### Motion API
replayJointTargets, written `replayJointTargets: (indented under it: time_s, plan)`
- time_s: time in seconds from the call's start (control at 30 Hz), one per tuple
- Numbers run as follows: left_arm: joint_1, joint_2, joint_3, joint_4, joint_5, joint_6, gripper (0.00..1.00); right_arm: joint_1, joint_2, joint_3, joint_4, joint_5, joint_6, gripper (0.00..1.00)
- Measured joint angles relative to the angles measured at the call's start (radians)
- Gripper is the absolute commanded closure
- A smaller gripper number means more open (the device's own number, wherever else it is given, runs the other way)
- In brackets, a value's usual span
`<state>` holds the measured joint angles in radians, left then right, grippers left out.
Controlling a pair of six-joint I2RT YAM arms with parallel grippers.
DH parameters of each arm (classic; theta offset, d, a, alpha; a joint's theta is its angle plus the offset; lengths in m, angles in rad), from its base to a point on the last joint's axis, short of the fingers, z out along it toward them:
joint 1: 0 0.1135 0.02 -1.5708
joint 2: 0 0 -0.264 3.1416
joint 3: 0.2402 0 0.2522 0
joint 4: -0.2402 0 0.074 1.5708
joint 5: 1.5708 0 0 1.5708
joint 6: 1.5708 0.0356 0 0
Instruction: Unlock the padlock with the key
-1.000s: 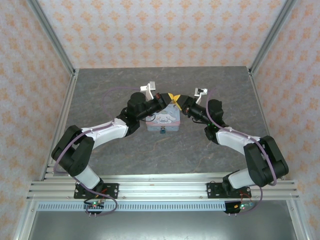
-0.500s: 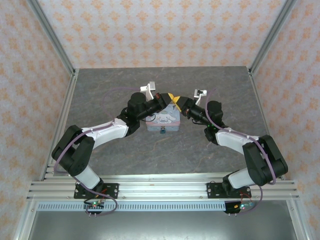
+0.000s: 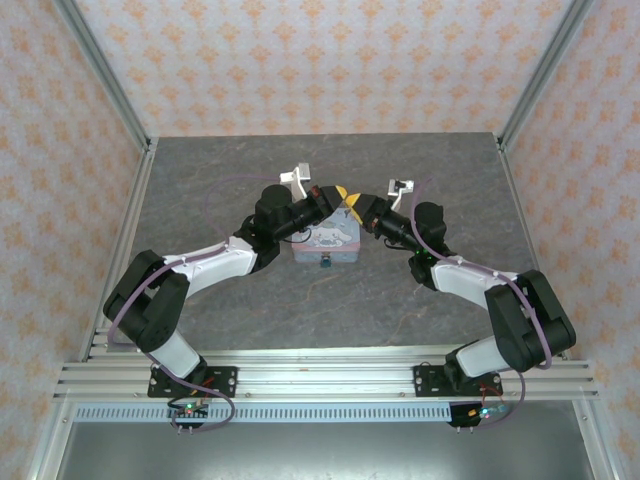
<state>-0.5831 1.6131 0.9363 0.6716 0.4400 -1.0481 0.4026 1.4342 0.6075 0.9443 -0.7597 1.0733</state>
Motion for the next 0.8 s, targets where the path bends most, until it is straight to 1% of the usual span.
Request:
replayJointTargets:
  time_s: [0.13, 0.5, 0.8]
  plan:
    - [0.0, 0.008, 0.0, 0.003, -0.002, -0.002, 1.0, 0.0, 0.001, 0.0, 0.006, 0.0, 0.001, 0.79]
    - [0.0, 0.013, 0.006, 0.008, -0.003, -0.002, 1.0, 0.0, 0.021, -0.014, 0.033, -0.005, 0.011, 0.81]
    - [0.0, 0.013, 0.006, 0.008, -0.008, -0.003, 1.0, 0.0, 0.022, -0.017, 0.045, -0.004, 0.022, 0.97]
